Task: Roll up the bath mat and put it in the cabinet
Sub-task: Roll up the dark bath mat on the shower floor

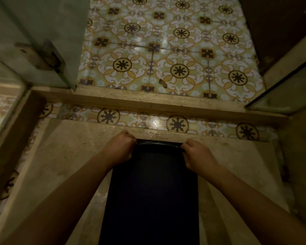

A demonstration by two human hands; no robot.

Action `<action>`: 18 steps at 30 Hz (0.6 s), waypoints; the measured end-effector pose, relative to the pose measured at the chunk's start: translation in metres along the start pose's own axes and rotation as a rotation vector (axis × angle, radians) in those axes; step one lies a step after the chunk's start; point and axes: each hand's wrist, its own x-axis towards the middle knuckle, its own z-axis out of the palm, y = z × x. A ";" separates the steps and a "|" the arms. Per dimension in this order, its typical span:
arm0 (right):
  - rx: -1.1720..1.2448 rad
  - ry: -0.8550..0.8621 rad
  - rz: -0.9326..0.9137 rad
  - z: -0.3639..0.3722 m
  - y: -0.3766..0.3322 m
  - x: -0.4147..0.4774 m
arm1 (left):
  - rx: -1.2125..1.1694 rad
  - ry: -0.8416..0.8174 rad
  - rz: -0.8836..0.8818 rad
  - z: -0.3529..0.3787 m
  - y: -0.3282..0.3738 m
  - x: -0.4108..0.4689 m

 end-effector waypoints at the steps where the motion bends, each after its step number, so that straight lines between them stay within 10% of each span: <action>1: -0.009 -0.010 -0.003 -0.002 0.001 0.001 | -0.001 -0.010 -0.002 -0.001 -0.001 0.002; 18: -0.003 -0.097 0.015 -0.013 -0.006 -0.001 | -0.040 -0.059 -0.039 -0.008 0.005 0.005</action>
